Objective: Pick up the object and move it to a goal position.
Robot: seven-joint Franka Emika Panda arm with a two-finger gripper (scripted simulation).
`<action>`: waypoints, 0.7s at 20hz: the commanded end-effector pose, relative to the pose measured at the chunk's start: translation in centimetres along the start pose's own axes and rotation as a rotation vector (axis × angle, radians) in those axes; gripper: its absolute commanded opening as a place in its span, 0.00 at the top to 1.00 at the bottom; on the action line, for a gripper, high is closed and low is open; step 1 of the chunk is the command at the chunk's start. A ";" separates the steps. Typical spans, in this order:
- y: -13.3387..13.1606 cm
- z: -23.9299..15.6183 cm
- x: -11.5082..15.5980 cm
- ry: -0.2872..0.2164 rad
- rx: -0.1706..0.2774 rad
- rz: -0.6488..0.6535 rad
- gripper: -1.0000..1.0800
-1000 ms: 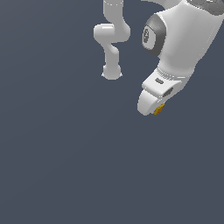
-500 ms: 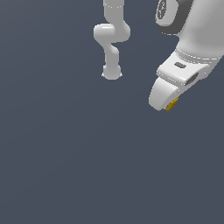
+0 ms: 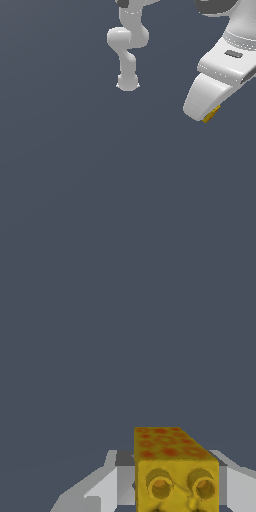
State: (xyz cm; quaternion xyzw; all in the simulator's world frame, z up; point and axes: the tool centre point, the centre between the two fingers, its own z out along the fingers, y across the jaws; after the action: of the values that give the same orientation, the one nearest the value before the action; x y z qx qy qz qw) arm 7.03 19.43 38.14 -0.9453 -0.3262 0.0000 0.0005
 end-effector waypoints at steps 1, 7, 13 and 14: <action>0.1 -0.9 0.5 0.000 0.000 0.000 1.00; 0.2 -2.5 1.4 0.000 0.000 0.000 1.00; 0.3 -3.5 2.0 0.000 -0.001 0.000 1.00; 0.4 -3.6 2.1 0.000 -0.001 0.000 1.00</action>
State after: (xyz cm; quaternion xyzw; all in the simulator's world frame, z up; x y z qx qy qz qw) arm 8.80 20.41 41.48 -0.9453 -0.3261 0.0002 0.0001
